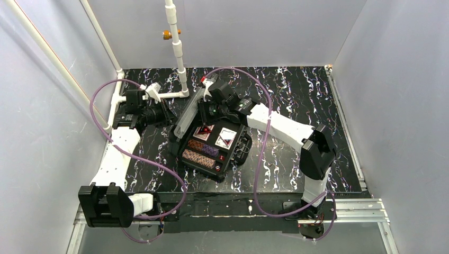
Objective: Pack up texas hold em set
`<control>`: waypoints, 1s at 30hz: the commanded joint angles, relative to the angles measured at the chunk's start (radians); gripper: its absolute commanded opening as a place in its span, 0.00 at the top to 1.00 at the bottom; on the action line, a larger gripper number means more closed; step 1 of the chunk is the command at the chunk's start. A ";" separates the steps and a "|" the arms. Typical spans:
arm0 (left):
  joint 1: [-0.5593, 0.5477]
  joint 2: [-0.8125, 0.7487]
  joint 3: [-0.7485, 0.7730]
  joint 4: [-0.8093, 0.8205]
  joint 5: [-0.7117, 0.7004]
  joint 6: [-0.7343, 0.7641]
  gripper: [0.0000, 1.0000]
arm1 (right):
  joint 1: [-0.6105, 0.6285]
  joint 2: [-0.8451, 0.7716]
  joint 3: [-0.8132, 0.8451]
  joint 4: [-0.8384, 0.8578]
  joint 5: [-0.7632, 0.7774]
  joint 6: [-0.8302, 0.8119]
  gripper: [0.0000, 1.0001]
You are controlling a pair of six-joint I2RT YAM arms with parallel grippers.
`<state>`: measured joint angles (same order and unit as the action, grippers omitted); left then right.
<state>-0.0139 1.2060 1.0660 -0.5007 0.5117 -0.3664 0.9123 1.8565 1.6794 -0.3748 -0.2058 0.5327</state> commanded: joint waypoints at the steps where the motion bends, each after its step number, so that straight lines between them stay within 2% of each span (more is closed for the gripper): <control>1: -0.031 -0.038 -0.043 -0.025 0.006 0.018 0.96 | 0.007 -0.082 -0.053 0.057 0.027 0.022 0.76; 14: -0.100 -0.086 -0.165 0.023 -0.033 -0.020 0.96 | 0.007 -0.186 -0.246 0.108 0.049 0.038 0.75; 30: -0.185 -0.114 -0.214 0.030 -0.087 -0.049 0.96 | 0.007 -0.327 -0.495 0.157 0.069 0.069 0.74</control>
<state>-0.1661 1.1061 0.8768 -0.4034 0.4080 -0.4126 0.9119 1.5833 1.2213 -0.3138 -0.1440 0.5842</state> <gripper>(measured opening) 0.043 0.255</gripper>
